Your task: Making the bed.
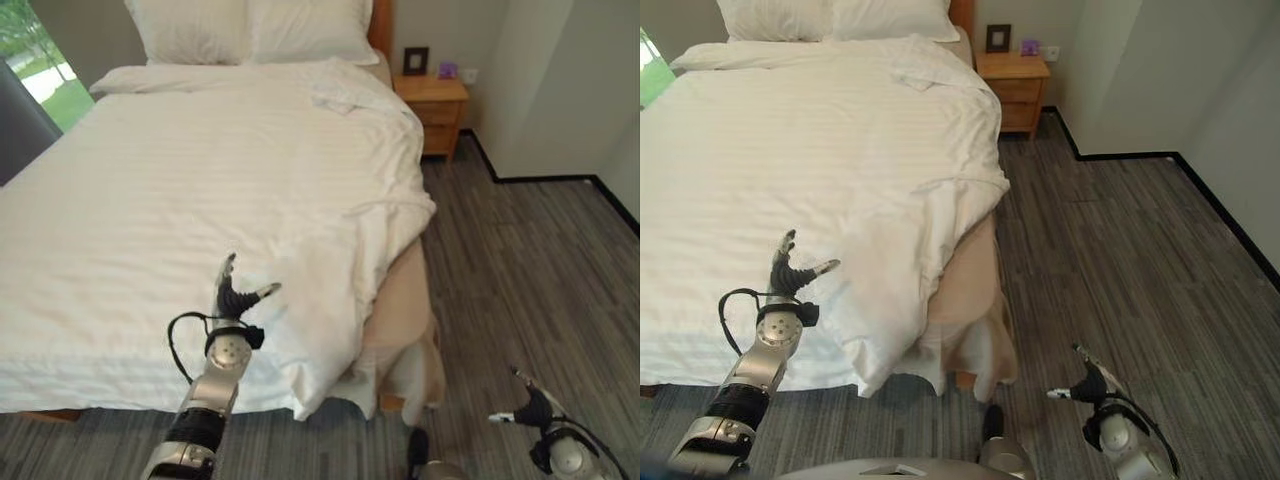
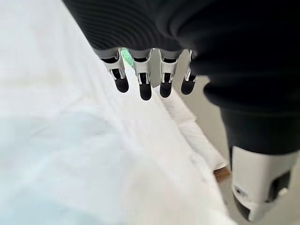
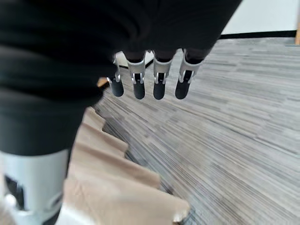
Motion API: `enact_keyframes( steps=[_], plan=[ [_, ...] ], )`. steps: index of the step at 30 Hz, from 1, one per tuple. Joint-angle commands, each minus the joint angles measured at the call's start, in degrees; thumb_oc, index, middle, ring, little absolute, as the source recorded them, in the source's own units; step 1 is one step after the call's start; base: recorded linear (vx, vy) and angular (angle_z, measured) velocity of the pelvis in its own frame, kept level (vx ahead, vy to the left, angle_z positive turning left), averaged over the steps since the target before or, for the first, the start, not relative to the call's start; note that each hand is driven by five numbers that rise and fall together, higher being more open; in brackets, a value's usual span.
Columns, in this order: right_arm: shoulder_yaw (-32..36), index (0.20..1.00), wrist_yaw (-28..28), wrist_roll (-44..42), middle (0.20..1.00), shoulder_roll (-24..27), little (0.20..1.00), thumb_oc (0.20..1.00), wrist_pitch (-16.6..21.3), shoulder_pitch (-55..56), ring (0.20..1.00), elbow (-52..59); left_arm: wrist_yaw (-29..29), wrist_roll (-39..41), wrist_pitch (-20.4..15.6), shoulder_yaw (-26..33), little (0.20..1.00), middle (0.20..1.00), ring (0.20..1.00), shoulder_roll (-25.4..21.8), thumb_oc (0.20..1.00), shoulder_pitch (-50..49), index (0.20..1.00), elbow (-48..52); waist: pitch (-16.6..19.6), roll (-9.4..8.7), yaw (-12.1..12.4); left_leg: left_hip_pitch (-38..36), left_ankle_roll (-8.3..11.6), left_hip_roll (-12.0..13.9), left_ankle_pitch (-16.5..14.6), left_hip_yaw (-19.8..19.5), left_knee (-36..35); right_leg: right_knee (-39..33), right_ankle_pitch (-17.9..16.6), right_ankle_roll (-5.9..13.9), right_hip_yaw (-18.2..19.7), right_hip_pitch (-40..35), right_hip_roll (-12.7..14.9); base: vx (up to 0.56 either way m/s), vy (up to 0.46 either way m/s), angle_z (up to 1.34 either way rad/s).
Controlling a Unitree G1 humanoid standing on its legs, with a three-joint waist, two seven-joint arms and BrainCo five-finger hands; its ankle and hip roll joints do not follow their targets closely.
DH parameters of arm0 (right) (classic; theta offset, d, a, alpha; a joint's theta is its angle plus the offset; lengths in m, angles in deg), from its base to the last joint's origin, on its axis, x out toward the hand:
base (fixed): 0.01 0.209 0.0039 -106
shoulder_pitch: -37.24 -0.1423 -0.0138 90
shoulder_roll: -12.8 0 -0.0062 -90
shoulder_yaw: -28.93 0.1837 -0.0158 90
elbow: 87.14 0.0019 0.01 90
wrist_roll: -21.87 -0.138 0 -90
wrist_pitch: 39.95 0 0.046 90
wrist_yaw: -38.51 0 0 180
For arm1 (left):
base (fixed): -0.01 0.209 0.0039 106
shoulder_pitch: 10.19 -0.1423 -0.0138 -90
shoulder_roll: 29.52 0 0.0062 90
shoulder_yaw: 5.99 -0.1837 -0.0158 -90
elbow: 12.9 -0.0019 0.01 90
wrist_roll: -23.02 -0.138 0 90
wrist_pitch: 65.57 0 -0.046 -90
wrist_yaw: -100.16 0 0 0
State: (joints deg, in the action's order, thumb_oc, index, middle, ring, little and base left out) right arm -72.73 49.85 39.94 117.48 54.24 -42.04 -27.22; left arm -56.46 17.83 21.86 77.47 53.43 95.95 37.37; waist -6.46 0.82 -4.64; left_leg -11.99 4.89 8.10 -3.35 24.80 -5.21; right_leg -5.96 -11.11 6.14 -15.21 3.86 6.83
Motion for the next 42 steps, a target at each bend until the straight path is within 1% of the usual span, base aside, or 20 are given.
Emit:
enact_keyframes(
  steps=[1,3,4,5,6,7,12,15,18,20,21,23,26,28,30,31,32,33,36,42],
  plan=[
    [0.01,1.0,0.75,0.45,1.0,1.26,1.0,1.0,1.6,-1.43,1.0,1.99,0.44,-2.78,-0.28,-1.4,1.0,1.0,1.0,-3.72,1.0,6.63,1.0,-5.26,-0.96,-2.51,-0.49,5.02,1.15,-0.64,2.95,0.12,0.21,0.96,6.2,7.16,-1.71,-7.4,6.63,0.0,0.004,-0.37],
    [-0.89,1.0,0.95,0.54,1.0,2.17,1.0,1.0,2.02,-2.1,1.0,2.62,-0.58,-4.15,1.33,-3.74,1.0,1.0,1.0,-4.24,1.0,11.72,1.0,-18.21,-1.85,-2.59,-2.01,6.1,1.33,-0.45,3.13,1.07,0.21,0.96,5.66,7.35,-0.54,-5.21,6.23,-0.03,0.011,-0.34],
    [-1.19,1.0,0.98,0.61,1.0,2.43,1.0,1.0,2.04,-2.42,1.0,2.86,-0.98,-4.08,1.62,-4.35,0.925,0.925,0.925,-4.09,0.925,13.23,0.925,-21.75,-2.23,-2.64,-2.56,6.64,1.36,-0.36,3.22,1.49,0.21,0.96,5.49,7.39,-0.05,-4.31,6.11,0.02,0.038,-0.22],
    [-1.54,1.0,0.94,0.62,1.0,2.67,1.0,1.0,2.08,-2.67,1.0,3.16,-1.44,-3.34,1.69,-4.62,0.498,0.498,0.498,-3.63,0.498,14.55,0.498,-24.49,-2.58,-2.52,-3.09,6.65,1.79,-0.23,2.01,1.06,0.21,0.96,6.21,7.95,0.75,-3.98,5.96,0.0,0.025,-0.27],
    [-2.07,1.0,1.0,0.48,1.0,2.91,1.0,1.0,2.08,-3.24,1.0,3.42,-1.78,-2.67,1.43,-5.24,0.2,0.2,0.2,-3.09,0.2,16.17,0.2,-26.48,-3.12,-2.66,-3.39,7.23,1.86,-0.06,2.22,1.36,0.21,0.96,6.11,7.94,1.03,-3.18,5.79,-0.05,-0.006,-0.37],
    [-2.04,1.0,1.0,0.47,1.0,2.91,1.0,1.0,2.1,-3.37,1.0,3.44,-1.75,-2.63,1.32,-5.23,0.2,0.2,0.2,-3.11,0.2,16.42,0.2,-26.69,-3.34,-2.89,-3.38,7.83,1.49,-0.06,3.52,2.12,0.21,0.96,5.2,7.36,0.79,-2.56,5.8,-0.09,-0.021,-0.43],
    [-4.8,1.0,2.48,0.86,1.0,2.36,1.0,1.0,1.23,-5.3,1.0,1.01,-0.83,3.45,-1.23,-8.49,0.2,0.2,0.2,-0.06,0.2,23.32,0.2,-25.11,-4.93,-3.16,-5.2,12.11,2.12,0.75,3.73,2.38,0.21,0.96,5.03,7.94,2.24,2.47,5.39,-0.08,-0.019,-0.12],
    [-5.67,1.0,2.94,1.27,1.0,1.44,1.0,1.0,1.05,-4.97,1.0,-0.32,-0.49,3.83,-2.44,-12.52,0.2,0.2,0.2,3.18,0.2,25.1,0.2,-17.54,-4.7,-3.04,-5.43,11.89,1.85,0.46,3.5,2.59,0.21,0.96,5.09,7.86,2.34,2.43,5.93,-0.01,-0.015,0.02],
    [-5.01,1.0,3.21,0.17,1.0,0.98,1.0,1.0,0.51,-6.01,1.0,-0.95,-3.01,0.1,-3.77,-20.77,0.2,0.2,0.2,8.82,0.2,24.79,0.2,-2.68,-4.14,-2.2,-5.49,10.45,1.12,-0.56,2.52,2.18,0.21,0.96,5.45,7.78,2.22,0.7,6.94,-0.01,-0.018,0.02],
    [-4.65,1.0,3.46,0.07,1.0,0.64,1.0,1.0,0.38,-6.17,1.0,-1.49,-4.23,-0.95,-3.88,-22.77,0.2,0.2,0.2,10.0,0.2,23.78,0.2,1.0,-4.07,-2.16,-5.43,10.55,0.52,-0.86,3.53,2.73,0.21,0.96,4.62,7.2,1.94,0.78,7.21,-0.05,-0.021,0.03],
    [-4.36,1.0,3.77,-0.21,1.0,-0.26,1.0,1.0,0.04,-7.21,1.0,-2.59,-6.69,-2.33,-4.44,-26.66,0.2,0.2,0.2,12.22,0.2,22.25,0.2,7.4,-3.73,-1.51,-5.36,9.84,0.12,-1.33,2.97,2.22,0.21,0.96,4.74,7.29,1.93,-0.26,7.6,0.03,0.002,-0.06],
    [-4.45,1.0,4.0,-0.46,1.0,-1.33,1.0,1.0,-0.29,-8.61,1.0,-3.87,-9.96,-2.86,-4.87,-30.64,0.2,0.2,0.2,14.32,0.2,20.08,0.2,11.47,-3.52,-0.85,-5.41,8.96,-0.28,-1.73,2.44,1.7,0.21,0.96,4.98,7.42,2.08,-1.23,7.89,0.01,0.002,-0.04],
    [-4.15,1.0,4.11,-0.77,1.0,-2.44,1.0,1.0,-0.62,-9.32,1.0,-4.57,-14.34,-3.05,-5.45,-34.72,0.2,0.2,0.2,15.79,0.2,17.66,0.2,14.03,-3.29,-0.37,-5.56,7.87,-0.61,-2.19,1.75,1.45,0.21,0.96,5.26,7.5,2.25,-2.23,8.06,0.02,0.005,-0.03],
    [-4.29,1.0,4.19,-1.48,1.0,-3.81,1.0,1.0,-0.89,-10.38,1.0,-5.86,-21.19,-3.62,-6.13,-41.6,0.2,0.2,0.2,17.83,0.2,16.79,0.2,15.99,-2.96,0.31,-6.31,6.49,-1.05,-2.7,0.91,1.06,0.21,0.96,5.45,7.54,2.98,-3.25,8.22,0.0,0.0,0.0],
    [-4.23,1.0,4.39,-1.87,1.0,-4.31,1.0,1.0,-0.86,-10.76,1.0,-6.5,-22.66,-3.97,-6.36,-43.49,0.2,0.2,0.2,18.34,0.2,16.8,0.2,16.58,-2.93,0.45,-6.46,5.93,-1.19,-2.9,0.66,1.04,0.21,0.96,5.53,7.6,3.27,-3.7,8.27,0.03,0.017,-0.03],
    [-4.53,1.0,4.82,-2.6,1.0,-5.41,1.0,1.0,-1.11,-11.6,1.0,-8.81,-25.16,-3.05,-6.59,-46.81,0.576,0.576,0.576,20.37,0.576,16.34,0.576,16.83,-2.81,0.84,-7.16,5.06,-1.45,-3.23,0.26,0.99,0.21,0.96,5.6,7.61,3.66,-4.21,8.25,0.02,0.016,-0.06],
    [-4.54,1.0,4.85,-2.61,1.0,-5.46,1.0,1.0,-1.06,-11.66,1.0,-8.88,-25.14,-3.05,-6.63,-46.83,0.956,0.956,0.956,20.38,0.956,16.38,0.956,16.76,-2.8,0.76,-7.07,5.2,-1.47,-3.23,0.53,1.1,0.21,0.96,5.39,7.49,3.77,-4.0,8.24,0.04,0.016,-0.06],
    [-4.72,1.0,4.92,-4.34,1.0,-7.18,1.0,1.0,-1.3,-12.16,1.0,-12.64,-26.87,-3.16,-6.51,-50.0,1.0,1.0,1.0,23.13,1.0,15.92,1.0,14.27,-2.84,0.92,-7.82,4.21,-1.64,-3.47,-0.02,1.2,0.21,0.96,5.57,7.44,4.25,-4.76,8.18,0.03,0.009,-0.13],
    [-5.48,1.0,5.04,-6.48,1.0,-9.6,1.0,1.0,-2.12,-12.84,1.0,-20.09,-29.22,-1.35,-6.11,-53.68,1.0,1.0,1.0,27.05,1.0,13.2,1.0,8.51,-3.22,1.13,-8.98,3.0,-1.8,-3.76,-0.45,1.73,0.21,0.96,5.56,7.26,5.16,-5.32,8.06,0.03,0.011,-0.14],
    [-3.73,1.0,6.4,-12.03,1.0,-12.57,1.0,1.0,-3.24,-12.71,1.0,-30.76,-27.69,2.8,-5.64,-55.56,1.0,1.0,1.0,28.44,1.0,11.22,1.0,5.32,-3.62,1.65,-9.88,2.08,-1.86,-4.18,-0.69,1.92,0.21,0.96,5.5,7.17,5.64,-5.71,8.28,0.01,-0.023,-0.13]
  ],
)
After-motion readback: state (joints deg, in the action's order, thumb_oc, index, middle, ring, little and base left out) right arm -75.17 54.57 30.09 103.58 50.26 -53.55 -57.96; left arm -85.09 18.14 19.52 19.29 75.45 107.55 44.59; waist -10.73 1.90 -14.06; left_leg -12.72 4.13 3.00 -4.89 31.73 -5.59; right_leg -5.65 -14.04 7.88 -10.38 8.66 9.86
